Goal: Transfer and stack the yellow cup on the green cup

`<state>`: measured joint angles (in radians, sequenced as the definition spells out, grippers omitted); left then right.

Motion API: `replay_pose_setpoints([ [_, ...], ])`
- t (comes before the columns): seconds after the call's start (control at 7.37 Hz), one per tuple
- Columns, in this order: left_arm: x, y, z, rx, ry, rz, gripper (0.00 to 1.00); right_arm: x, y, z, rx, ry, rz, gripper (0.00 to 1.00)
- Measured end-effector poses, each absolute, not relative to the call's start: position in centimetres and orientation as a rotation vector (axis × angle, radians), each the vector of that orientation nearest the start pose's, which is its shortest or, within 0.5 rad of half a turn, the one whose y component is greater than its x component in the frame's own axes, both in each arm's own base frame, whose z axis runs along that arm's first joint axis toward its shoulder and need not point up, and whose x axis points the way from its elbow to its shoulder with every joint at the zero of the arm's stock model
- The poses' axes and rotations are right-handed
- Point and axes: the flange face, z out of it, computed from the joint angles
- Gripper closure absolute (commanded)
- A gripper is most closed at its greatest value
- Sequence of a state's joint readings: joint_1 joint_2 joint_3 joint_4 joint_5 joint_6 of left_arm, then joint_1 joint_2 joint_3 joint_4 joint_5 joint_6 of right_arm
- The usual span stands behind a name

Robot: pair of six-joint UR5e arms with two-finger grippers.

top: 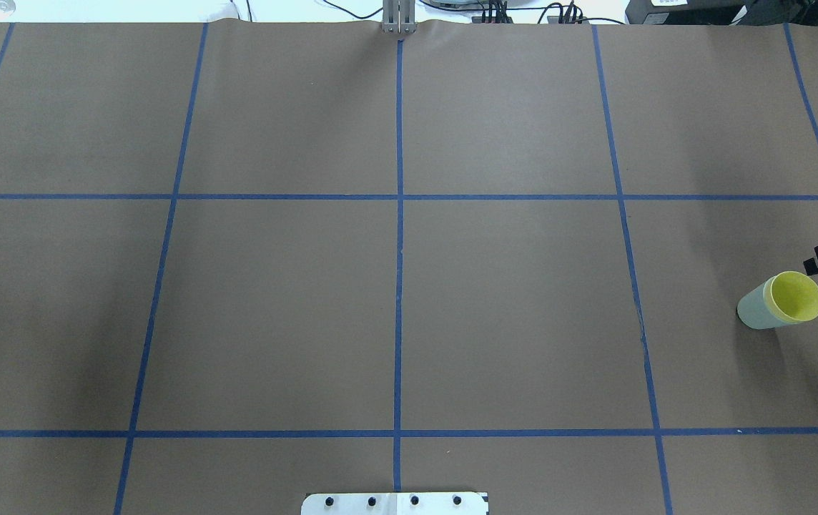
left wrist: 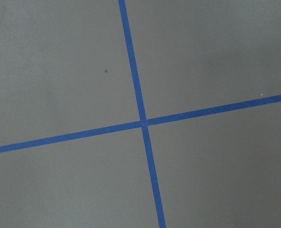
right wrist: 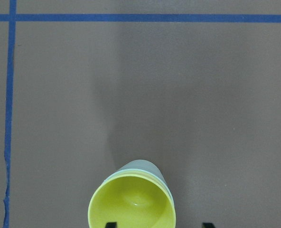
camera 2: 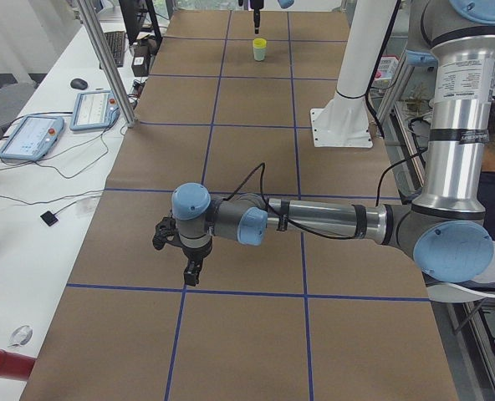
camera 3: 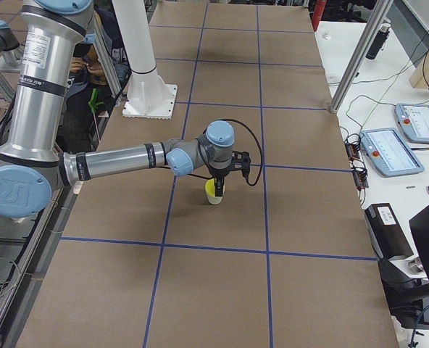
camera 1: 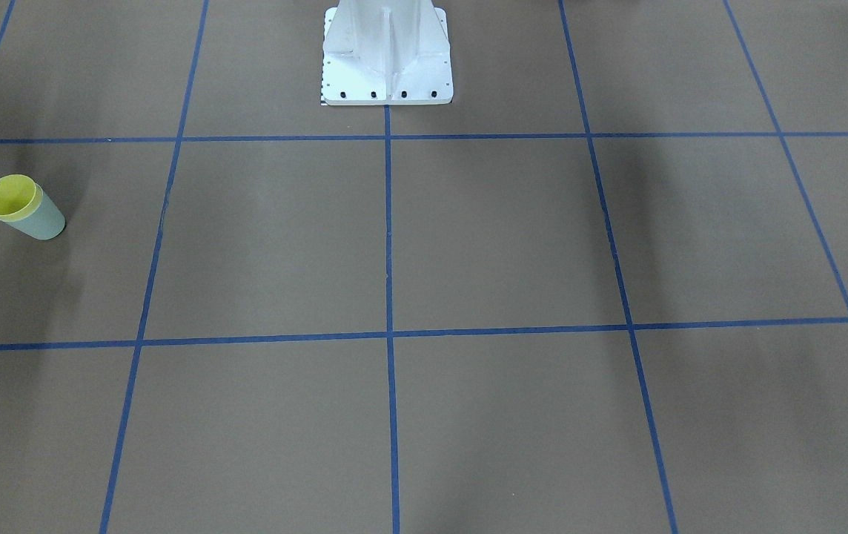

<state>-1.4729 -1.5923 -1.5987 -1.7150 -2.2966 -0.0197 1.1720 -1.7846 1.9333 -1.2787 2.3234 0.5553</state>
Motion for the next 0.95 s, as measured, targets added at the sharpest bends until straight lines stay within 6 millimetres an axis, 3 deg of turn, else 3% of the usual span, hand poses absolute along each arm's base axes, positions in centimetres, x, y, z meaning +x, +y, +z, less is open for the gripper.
replay_pose_setpoints([
  [0.54,-1.7,-51.7,62.2,0.142,0.735,0.143,0.0,-2.3,-42.7,61.0,0.068,-0.739,-0.071,0.0],
  [0.81,-1.7,-51.7,62.3,0.141,0.734,0.143,0.0,1.4,-42.4,62.4,0.047,-0.681,-0.12,0.0],
  [0.95,-1.7,-51.6,62.4,0.14,0.733,0.142,0.0,2.6,-43.0,62.2,0.037,-0.672,-0.125,0.0],
])
